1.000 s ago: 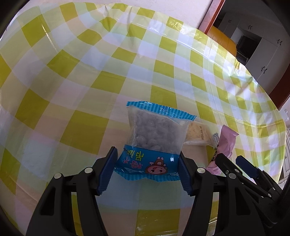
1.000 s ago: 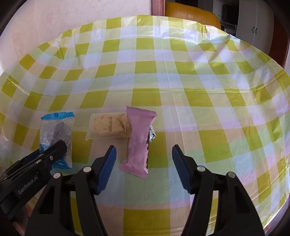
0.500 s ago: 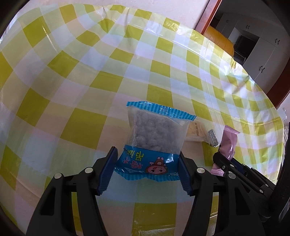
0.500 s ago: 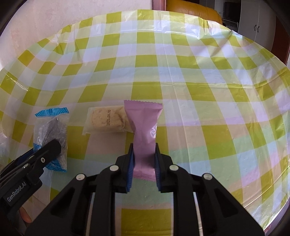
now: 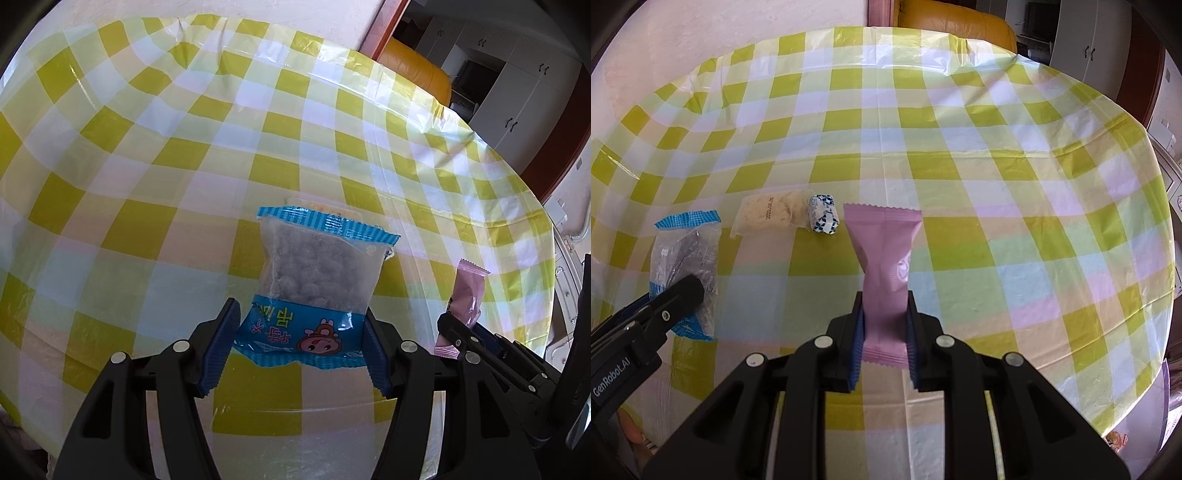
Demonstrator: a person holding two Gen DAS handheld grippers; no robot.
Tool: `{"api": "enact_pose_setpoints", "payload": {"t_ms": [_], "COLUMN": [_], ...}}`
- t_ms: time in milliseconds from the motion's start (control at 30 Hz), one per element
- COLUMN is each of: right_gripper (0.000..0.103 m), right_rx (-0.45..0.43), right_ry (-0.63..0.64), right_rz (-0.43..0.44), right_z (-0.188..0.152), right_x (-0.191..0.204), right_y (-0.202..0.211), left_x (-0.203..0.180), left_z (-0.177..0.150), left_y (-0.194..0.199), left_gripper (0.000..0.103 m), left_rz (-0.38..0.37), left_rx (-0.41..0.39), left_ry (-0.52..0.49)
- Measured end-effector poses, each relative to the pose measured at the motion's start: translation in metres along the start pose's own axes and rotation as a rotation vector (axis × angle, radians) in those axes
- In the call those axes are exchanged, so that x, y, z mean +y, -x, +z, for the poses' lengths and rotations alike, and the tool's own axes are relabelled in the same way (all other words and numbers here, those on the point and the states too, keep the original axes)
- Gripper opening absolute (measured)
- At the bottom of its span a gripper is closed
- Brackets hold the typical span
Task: Organize snacks
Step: 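Carry both snacks over the white box and open both tools to drop them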
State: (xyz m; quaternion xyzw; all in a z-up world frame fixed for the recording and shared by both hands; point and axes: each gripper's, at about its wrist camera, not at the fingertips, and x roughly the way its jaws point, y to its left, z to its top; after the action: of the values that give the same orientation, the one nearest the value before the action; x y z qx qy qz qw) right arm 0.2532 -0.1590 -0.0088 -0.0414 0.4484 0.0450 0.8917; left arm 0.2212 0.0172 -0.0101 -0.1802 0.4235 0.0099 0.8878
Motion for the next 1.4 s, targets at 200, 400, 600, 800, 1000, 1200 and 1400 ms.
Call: {"api": "enact_pose_setpoints", "payload": {"t_ms": [200, 400, 600, 800, 1000, 1200, 1400], "right_gripper": [0.02, 0.02, 0.02, 0.02, 0.02, 0.02, 0.02], "right_rx": [0.002, -0.006, -0.006, 0.002, -0.001, 0.0, -0.001], "right_ry": [-0.025, -0.042, -0.062, -0.088, -0.12, -0.169, -0.205], "right_rz": [-0.013, -0.027, -0.037, -0.052, -0.083, -0.112, -0.138], "right_z": [-0.013, -0.023, -0.034, -0.047, -0.06, -0.074, -0.091], "right_x": [-0.02, -0.038, -0.056, -0.08, -0.109, -0.143, -0.175], "right_y": [0.014, 0.029, 0.042, 0.054, 0.069, 0.081, 0.094], "left_x": [-0.02, -0.039, -0.057, -0.073, -0.098, -0.13, -0.159], "left_z": [-0.016, -0.029, -0.039, -0.049, -0.063, -0.078, -0.093], "left_y": [0.011, 0.021, 0.027, 0.031, 0.035, 0.036, 0.036], "left_gripper": [0.06, 0.06, 0.06, 0.06, 0.06, 0.06, 0.06], "left_rz": [-0.027, -0.048, -0.069, -0.098, -0.137, -0.176, -0.227], "left_rx": [0.013, 0.019, 0.028, 0.046, 0.072, 0.102, 0.144], "left_ry": [-0.032, -0.061, -0.089, -0.112, -0.152, -0.213, -0.259]}}
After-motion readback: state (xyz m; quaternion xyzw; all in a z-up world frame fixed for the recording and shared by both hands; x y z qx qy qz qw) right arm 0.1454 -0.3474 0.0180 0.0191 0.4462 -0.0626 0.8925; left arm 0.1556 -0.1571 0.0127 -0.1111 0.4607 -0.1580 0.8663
